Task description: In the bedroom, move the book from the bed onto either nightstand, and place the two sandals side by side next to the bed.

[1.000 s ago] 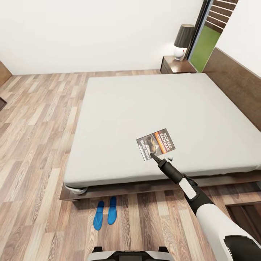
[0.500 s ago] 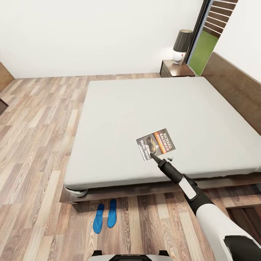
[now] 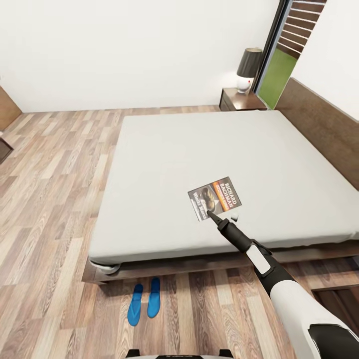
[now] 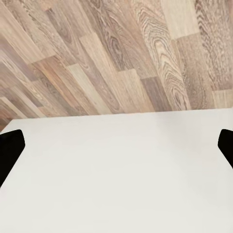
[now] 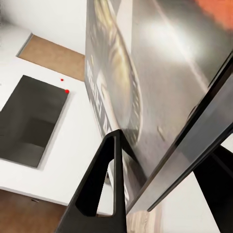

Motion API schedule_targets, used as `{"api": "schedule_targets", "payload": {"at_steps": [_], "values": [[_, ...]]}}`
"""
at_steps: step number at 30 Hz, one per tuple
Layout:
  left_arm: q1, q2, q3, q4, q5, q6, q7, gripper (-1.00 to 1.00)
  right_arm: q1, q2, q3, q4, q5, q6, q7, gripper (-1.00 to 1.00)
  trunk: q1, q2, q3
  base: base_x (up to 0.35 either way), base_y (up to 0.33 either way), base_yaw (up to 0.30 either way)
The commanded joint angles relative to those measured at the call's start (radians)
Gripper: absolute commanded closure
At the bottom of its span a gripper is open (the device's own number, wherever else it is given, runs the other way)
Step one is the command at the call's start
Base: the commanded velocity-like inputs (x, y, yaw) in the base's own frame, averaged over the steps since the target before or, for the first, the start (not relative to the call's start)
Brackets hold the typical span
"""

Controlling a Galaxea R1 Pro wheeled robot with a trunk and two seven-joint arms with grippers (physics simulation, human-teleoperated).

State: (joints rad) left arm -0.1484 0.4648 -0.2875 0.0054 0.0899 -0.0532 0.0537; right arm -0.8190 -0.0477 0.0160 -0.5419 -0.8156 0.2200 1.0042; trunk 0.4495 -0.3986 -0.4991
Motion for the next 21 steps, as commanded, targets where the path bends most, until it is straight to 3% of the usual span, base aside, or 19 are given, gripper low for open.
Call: {"api": "schedule_targets", "payload": {"at_steps": [1,21], "values": [[0.0,0.0,-0.009,0.001,0.009,-0.003,0.002,-1.0,-0.001,-0.001,0.002,0.0,-0.01,0.01,0.001,1.0,0.001,-0.001,0.0,0.0,0.0,0.0],[0.0,0.0,-0.009,0.001,0.01,-0.003,0.002,-1.0,0.0,0.001,0.002,0.0,-0.009,0.009,0.001,1.0,0.001,-0.001,0.032,0.0,0.0,0.0]]}}
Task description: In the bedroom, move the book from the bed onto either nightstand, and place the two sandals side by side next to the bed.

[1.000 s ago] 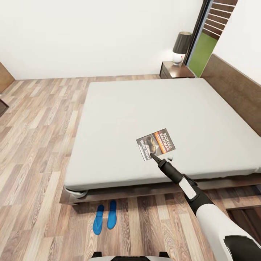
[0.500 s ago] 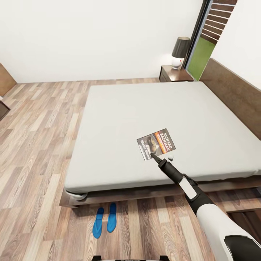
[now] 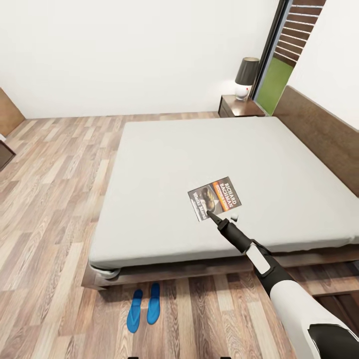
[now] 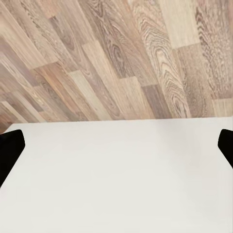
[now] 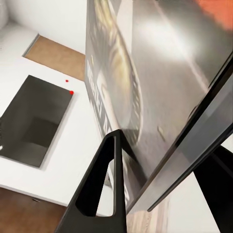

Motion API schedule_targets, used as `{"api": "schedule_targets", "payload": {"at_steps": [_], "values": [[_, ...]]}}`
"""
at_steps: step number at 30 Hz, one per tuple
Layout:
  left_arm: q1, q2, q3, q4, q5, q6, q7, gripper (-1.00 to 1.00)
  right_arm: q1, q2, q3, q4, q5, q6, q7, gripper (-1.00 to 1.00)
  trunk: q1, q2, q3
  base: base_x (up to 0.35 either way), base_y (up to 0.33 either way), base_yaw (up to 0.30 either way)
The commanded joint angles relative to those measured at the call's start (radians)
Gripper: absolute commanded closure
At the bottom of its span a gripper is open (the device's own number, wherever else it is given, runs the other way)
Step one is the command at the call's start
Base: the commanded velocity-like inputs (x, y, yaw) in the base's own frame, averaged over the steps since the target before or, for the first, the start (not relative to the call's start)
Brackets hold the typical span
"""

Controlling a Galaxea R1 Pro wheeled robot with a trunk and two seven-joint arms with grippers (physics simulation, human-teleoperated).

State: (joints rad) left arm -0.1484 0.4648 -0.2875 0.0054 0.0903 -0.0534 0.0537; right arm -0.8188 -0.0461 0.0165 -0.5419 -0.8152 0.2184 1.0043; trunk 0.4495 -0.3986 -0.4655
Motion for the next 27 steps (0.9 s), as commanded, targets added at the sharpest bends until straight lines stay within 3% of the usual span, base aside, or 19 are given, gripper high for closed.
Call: {"api": "schedule_targets", "payload": {"at_steps": [1,27], "values": [[0.0,0.0,-0.009,0.001,0.009,-0.003,0.002,-1.0,-0.001,0.0,0.002,0.0,-0.009,0.01,0.001,1.0,0.001,-0.001,0.0,0.0,0.0,0.0],[0.0,0.0,-0.009,0.001,0.009,-0.008,0.002,-1.0,-0.001,0.0,0.002,0.0,-0.009,0.01,0.002,1.0,0.001,-0.001,0.042,0.0,0.0,0.0]]}}
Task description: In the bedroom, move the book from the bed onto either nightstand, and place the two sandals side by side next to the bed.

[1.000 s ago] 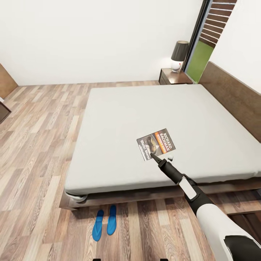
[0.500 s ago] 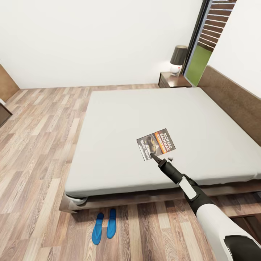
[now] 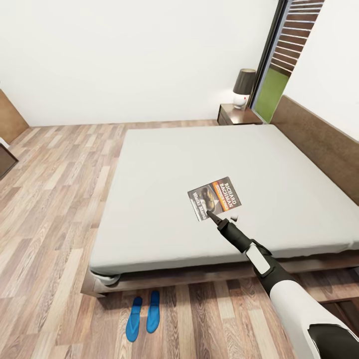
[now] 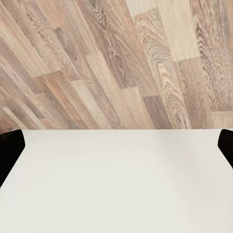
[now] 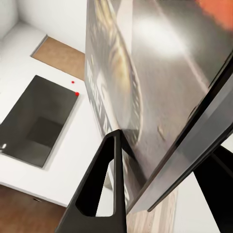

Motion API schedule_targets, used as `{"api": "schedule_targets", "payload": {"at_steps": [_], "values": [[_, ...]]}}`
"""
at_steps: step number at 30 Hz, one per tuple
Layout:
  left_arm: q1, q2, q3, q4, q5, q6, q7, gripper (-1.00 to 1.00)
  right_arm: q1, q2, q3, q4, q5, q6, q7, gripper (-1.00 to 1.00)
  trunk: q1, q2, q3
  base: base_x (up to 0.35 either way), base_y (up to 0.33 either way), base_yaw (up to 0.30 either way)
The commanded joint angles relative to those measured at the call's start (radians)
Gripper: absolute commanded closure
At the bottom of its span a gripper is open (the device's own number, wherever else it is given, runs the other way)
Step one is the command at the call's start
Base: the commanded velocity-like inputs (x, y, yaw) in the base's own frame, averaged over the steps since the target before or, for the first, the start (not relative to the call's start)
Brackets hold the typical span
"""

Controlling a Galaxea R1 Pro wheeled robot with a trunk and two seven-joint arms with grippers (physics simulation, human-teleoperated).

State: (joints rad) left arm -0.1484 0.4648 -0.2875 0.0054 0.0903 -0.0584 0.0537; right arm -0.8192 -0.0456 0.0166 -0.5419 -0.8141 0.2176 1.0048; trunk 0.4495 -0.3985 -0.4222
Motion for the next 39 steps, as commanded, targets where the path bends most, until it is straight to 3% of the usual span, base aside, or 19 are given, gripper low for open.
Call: {"api": "schedule_targets", "payload": {"at_steps": [1,27,39], "values": [[0.0,0.0,-0.009,0.001,0.009,-0.004,0.002,-1.0,0.0,0.0,0.002,0.0,-0.01,0.01,0.001,1.0,0.001,-0.001,0.0,0.0,0.0,0.0],[0.0,0.0,-0.009,0.001,0.009,-0.004,0.001,-1.0,0.0,0.0,0.003,0.0,-0.01,0.008,0.001,1.0,0.001,-0.001,0.041,0.0,0.0,0.0],[0.0,0.0,-0.009,0.001,0.009,-0.006,0.001,-1.0,-0.001,-0.002,0.002,0.0,-0.01,0.008,0.0,1.0,0.001,-0.001,0.045,0.0,0.0,0.0]]}}
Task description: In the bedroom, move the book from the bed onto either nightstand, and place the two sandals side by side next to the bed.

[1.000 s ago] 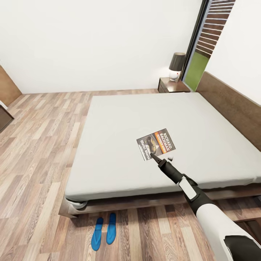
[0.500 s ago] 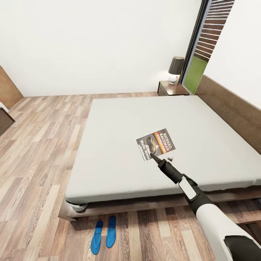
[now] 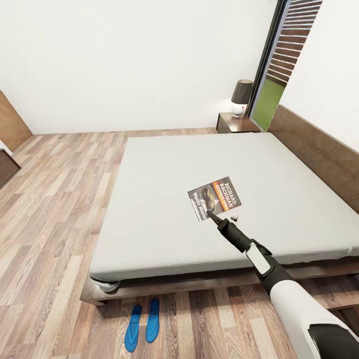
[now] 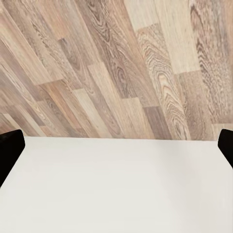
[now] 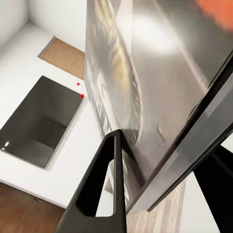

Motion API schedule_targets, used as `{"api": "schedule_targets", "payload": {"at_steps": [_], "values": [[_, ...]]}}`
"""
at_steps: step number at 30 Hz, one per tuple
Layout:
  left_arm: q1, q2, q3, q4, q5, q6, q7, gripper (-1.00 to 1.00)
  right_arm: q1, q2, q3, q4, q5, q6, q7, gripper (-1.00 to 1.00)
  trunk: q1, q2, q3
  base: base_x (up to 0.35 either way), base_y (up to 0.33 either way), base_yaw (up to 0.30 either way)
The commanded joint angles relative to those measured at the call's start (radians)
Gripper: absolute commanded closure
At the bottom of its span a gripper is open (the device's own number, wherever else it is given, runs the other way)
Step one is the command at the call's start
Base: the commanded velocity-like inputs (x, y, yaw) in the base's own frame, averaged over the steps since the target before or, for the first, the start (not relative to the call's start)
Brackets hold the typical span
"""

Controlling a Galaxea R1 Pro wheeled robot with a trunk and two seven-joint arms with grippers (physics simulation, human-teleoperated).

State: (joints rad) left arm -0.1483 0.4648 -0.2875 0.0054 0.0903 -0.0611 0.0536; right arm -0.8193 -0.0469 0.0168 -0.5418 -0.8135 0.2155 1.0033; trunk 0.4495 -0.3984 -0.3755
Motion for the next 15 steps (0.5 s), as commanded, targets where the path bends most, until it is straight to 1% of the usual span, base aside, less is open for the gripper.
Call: {"api": "schedule_targets", "payload": {"at_steps": [1,15], "values": [[0.0,0.0,-0.009,0.001,0.009,-0.003,0.002,-1.0,-0.001,-0.001,0.002,0.0,-0.01,0.011,0.001,1.0,0.0,-0.002,-0.001,0.0,0.0,0.0],[0.0,0.0,-0.009,0.001,0.009,-0.005,0.002,-1.0,-0.001,0.001,0.003,0.0,-0.01,0.01,-0.001,1.0,0.0,-0.002,-0.001,0.0,0.0,0.0]]}}
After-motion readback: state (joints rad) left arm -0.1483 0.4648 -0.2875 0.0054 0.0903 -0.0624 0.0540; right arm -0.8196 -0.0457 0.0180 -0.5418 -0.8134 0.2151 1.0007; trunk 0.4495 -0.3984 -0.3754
